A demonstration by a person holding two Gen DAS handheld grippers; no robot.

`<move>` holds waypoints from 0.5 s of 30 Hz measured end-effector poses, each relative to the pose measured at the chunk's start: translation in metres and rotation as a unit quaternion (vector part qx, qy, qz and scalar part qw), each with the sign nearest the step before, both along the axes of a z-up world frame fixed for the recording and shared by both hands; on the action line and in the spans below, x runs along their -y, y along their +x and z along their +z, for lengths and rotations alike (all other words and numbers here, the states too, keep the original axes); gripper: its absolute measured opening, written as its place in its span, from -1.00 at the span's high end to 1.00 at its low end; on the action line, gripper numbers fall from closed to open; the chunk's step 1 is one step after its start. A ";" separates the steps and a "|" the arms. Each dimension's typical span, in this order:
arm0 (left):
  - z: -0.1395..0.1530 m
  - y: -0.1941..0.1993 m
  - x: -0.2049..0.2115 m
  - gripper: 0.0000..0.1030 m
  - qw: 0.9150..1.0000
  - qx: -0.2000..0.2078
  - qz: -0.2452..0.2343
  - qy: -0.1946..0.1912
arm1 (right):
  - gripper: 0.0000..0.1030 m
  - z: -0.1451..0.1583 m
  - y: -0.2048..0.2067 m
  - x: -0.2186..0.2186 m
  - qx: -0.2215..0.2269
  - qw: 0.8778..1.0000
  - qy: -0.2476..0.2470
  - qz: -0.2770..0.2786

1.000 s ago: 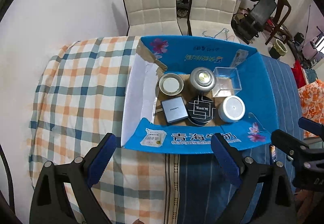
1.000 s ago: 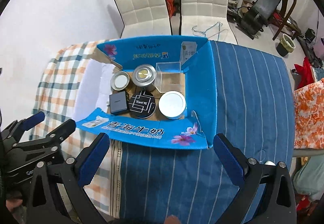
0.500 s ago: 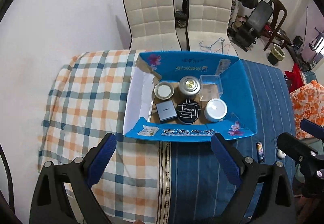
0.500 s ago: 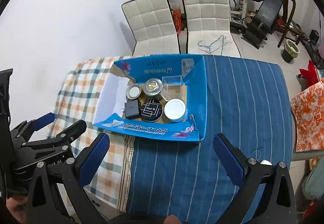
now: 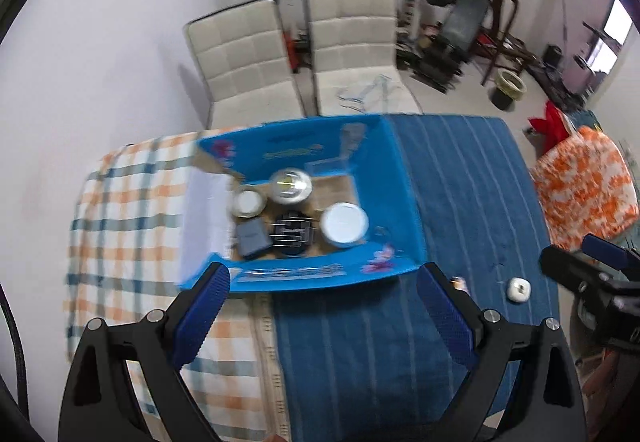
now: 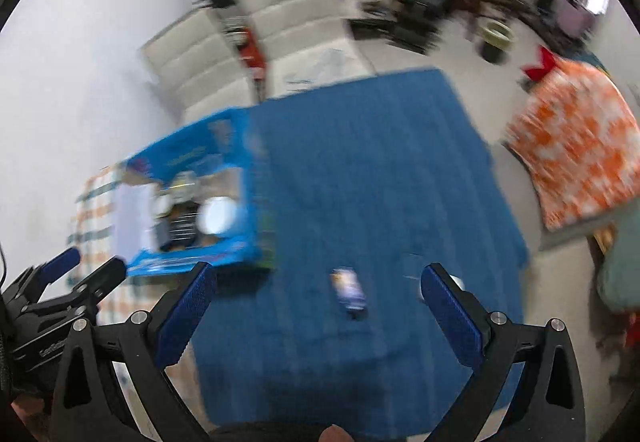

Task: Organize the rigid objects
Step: 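Grasp the printed tube with the left tool while the right tool grasps the white egg-shaped object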

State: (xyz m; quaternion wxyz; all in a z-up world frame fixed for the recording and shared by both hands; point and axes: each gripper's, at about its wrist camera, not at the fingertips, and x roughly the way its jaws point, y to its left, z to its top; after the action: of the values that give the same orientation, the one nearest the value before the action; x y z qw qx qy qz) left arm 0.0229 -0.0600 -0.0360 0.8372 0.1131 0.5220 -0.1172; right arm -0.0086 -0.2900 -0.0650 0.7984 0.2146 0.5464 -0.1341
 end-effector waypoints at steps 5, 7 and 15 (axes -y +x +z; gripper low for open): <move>-0.044 -0.005 0.061 -0.86 0.998 -0.042 -0.050 0.000 | -1.00 -0.059 -0.027 0.073 -0.058 0.996 0.002 -0.060; -0.066 -0.010 0.090 -0.86 0.995 -0.062 -0.073 0.003 | -1.00 -0.091 -0.034 0.095 -0.085 0.994 0.011 -0.073; -0.188 -0.014 0.186 -0.86 0.978 -0.156 -0.118 0.068 | -0.81 -0.216 -0.046 0.136 -0.179 0.970 0.100 -0.133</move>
State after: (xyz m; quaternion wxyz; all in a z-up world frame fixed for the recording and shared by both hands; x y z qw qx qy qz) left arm 0.0091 -0.2460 -0.2243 0.7163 0.2110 0.6358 -0.1953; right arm -0.0549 -0.4261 -0.2807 0.6368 0.3367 0.6579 -0.2198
